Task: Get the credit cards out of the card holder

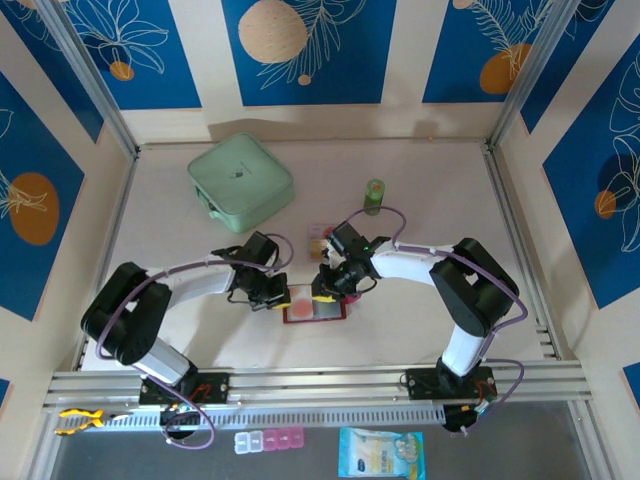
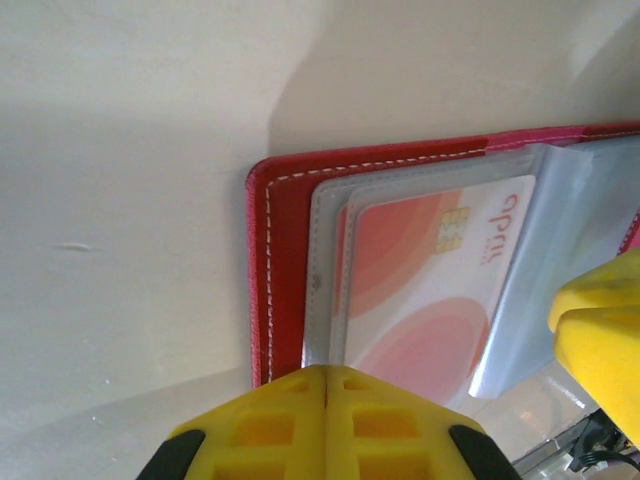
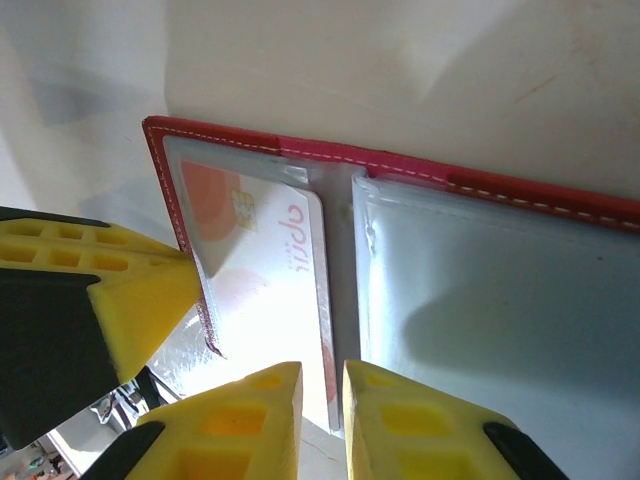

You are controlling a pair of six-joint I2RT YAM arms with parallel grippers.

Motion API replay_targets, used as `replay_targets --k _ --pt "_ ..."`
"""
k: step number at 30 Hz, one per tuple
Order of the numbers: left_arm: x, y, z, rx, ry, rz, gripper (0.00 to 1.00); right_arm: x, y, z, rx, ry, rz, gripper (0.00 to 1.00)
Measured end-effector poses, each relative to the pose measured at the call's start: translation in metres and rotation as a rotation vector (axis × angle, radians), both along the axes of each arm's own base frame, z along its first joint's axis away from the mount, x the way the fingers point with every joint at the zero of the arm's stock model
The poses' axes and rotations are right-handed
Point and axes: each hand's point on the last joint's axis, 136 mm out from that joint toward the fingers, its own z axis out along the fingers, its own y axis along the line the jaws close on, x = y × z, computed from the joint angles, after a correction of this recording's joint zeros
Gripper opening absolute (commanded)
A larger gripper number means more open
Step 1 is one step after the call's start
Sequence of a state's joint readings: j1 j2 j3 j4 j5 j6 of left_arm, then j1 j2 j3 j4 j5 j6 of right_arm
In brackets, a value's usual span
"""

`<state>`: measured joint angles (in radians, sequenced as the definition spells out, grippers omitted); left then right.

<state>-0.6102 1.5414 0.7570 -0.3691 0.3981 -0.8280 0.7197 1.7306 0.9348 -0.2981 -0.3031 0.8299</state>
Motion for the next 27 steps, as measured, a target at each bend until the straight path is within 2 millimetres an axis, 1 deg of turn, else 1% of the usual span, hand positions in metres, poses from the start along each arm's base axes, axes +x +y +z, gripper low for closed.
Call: replay_targets --k 5,12,16,27 --pt "0.004 -0.003 0.006 -0.009 -0.012 0.001 0.0 0.001 0.004 0.004 0.019 -0.001 0.006 0.19" --pt "0.003 -0.002 0.001 0.001 -0.002 -0.004 0.0 0.006 0.009 0.009 0.038 -0.018 0.009 0.2" --pt "0.002 -0.001 -0.006 0.013 0.011 -0.012 0.0 0.005 0.009 0.006 0.035 -0.011 0.012 0.2" --pt "0.004 -0.003 -0.005 0.006 0.0 -0.015 0.0 0.005 0.012 -0.003 0.031 0.011 0.027 0.2"
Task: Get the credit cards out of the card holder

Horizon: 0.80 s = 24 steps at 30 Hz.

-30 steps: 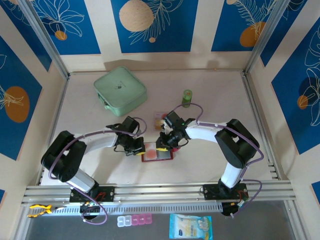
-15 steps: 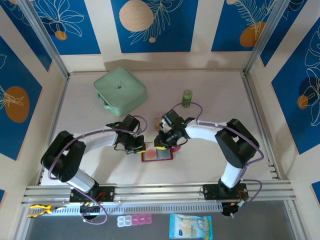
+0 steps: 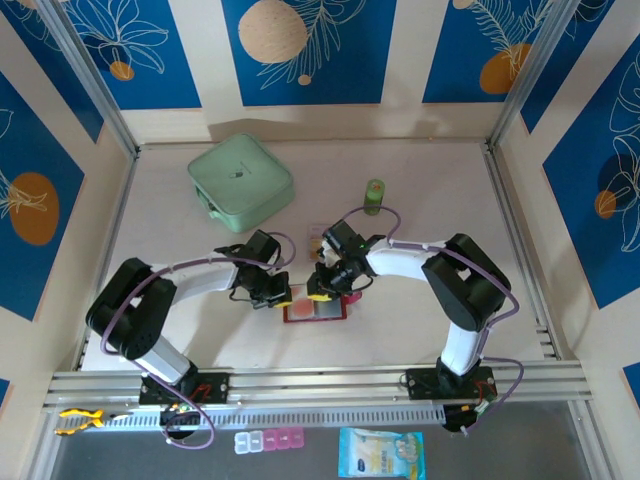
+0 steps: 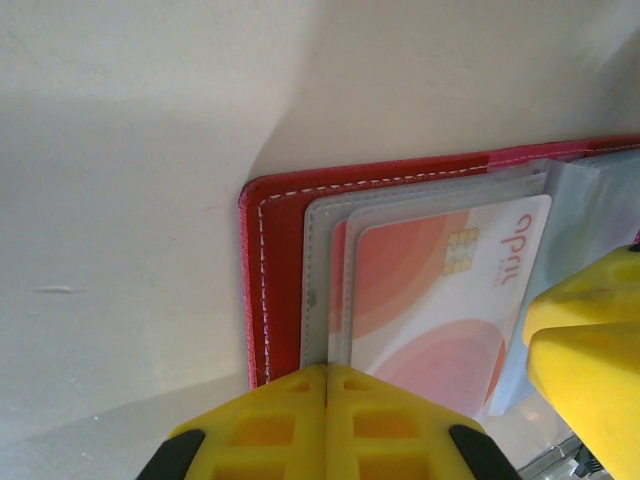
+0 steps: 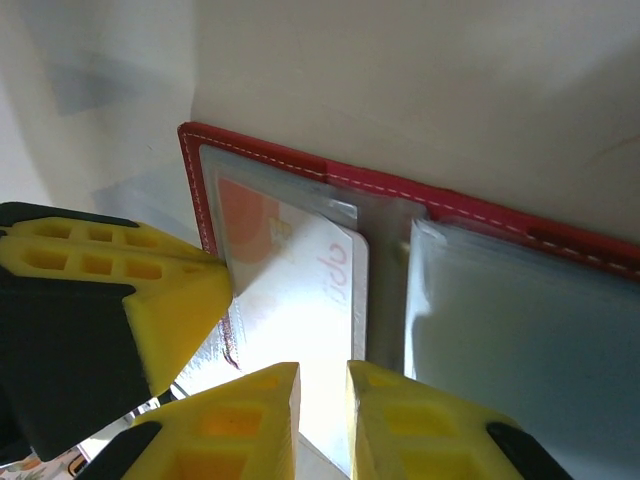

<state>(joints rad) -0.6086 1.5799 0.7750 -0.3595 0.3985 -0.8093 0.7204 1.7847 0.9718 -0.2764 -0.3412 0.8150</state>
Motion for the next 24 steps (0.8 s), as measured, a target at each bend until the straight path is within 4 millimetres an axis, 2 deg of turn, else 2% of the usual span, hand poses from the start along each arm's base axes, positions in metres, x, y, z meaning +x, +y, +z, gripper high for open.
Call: replay_targets --k 24 --pt "0.0001 0.0 0.0 0.0 0.0 0.0 0.0 0.0016 -0.0045 -0.0075 -0.058 0.008 0.013 0.2"
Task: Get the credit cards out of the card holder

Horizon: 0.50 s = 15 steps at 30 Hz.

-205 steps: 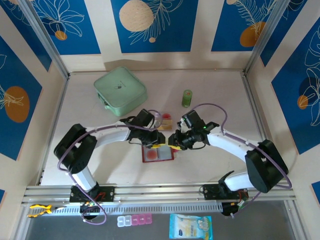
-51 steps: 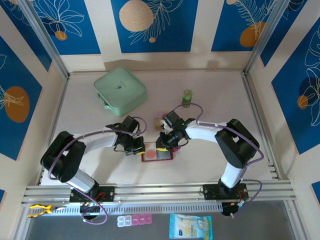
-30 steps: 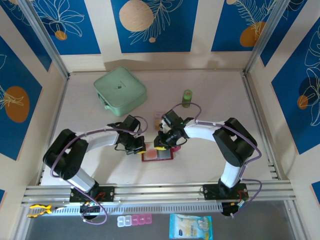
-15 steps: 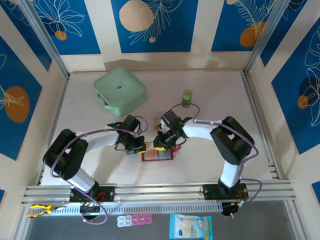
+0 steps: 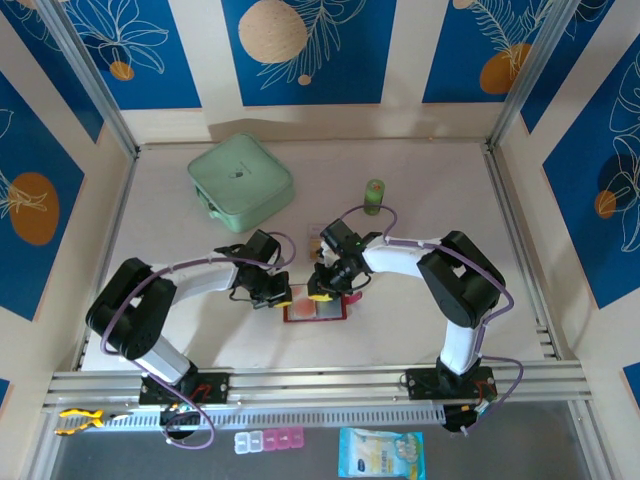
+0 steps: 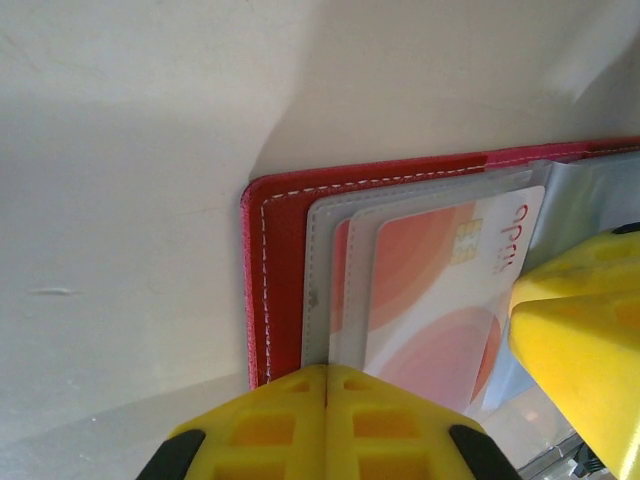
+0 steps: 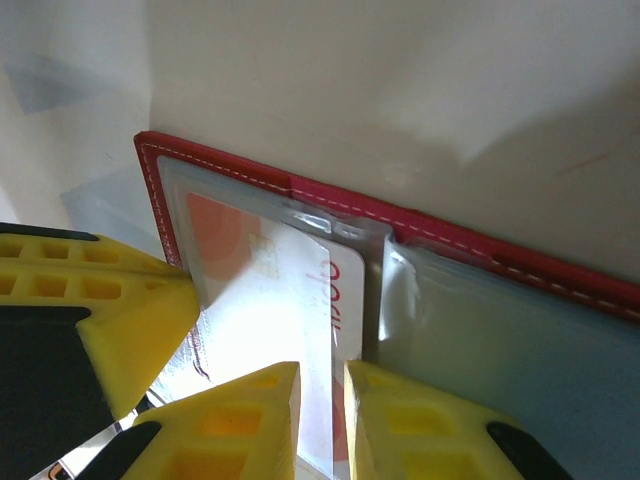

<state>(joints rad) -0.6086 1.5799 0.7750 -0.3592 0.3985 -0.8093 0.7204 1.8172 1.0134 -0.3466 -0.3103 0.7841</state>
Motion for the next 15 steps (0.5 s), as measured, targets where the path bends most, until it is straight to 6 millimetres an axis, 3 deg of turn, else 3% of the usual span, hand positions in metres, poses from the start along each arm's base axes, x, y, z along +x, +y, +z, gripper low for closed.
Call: replay_targets --k 15 --pt "0.0004 0.0021 0.0025 0.01 -0.002 -0.002 0.0 0.0003 -0.0073 0.0055 -0.031 -0.028 0.003 0.2"
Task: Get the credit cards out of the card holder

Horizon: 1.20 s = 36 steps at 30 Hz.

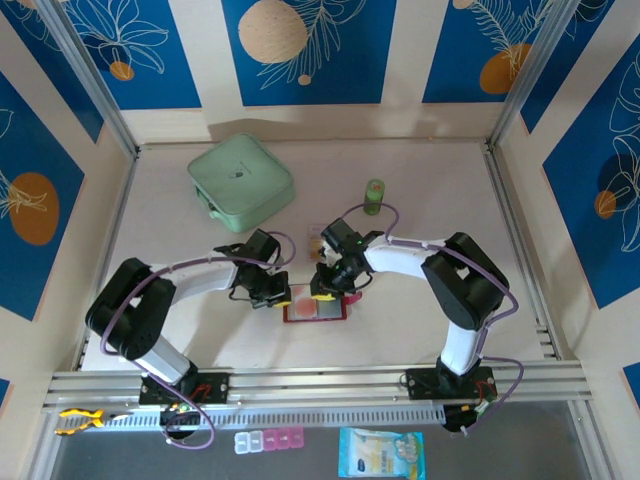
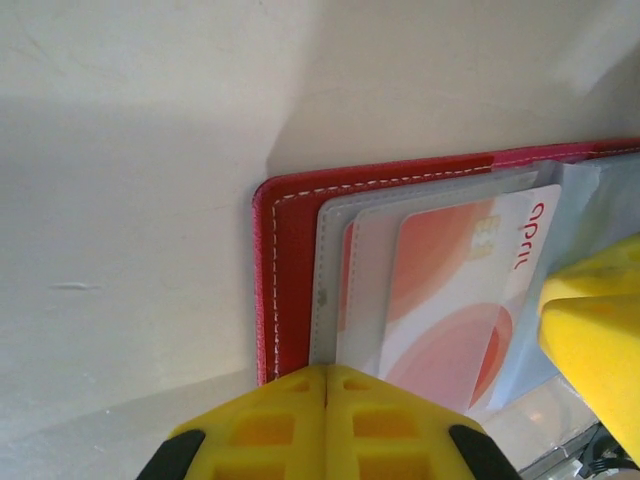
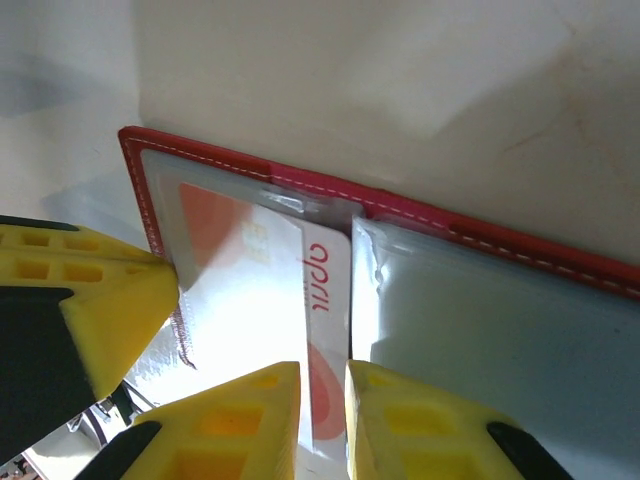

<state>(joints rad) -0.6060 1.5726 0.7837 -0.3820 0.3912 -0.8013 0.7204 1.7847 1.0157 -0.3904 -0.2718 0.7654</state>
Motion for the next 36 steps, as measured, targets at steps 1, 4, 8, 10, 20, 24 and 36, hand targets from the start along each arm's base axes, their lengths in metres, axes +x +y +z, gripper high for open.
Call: replay_targets --k 1,4,8,10,20,24,36 --pt "0.0 0.0 0.002 -0.003 -0.004 0.0 0.0 0.0 0.0 0.002 0.004 -0.004 0.0 0.2" --pt "0.002 -0.001 0.006 -0.013 -0.017 0.0 0.0 0.002 0.002 0.007 0.017 -0.017 0.0 0.2" --pt "0.002 -0.003 0.009 -0.022 -0.023 -0.002 0.0 0.003 0.003 0.009 0.027 -0.021 -0.002 0.21" --pt "0.002 -0.005 0.011 -0.038 -0.022 -0.007 0.0 0.002 0.003 0.009 0.028 -0.016 -0.005 0.21" --pt "0.003 -0.016 0.008 -0.081 -0.014 -0.028 0.0 0.001 0.005 0.009 0.045 -0.011 -0.004 0.22" --pt "0.001 -0.015 0.003 -0.069 0.001 -0.026 0.0 0.002 0.005 0.009 0.044 -0.007 -0.01 0.22" --pt "-0.001 -0.011 -0.001 -0.048 0.012 -0.022 0.0 0.001 0.003 0.001 0.041 0.018 -0.019 0.23"
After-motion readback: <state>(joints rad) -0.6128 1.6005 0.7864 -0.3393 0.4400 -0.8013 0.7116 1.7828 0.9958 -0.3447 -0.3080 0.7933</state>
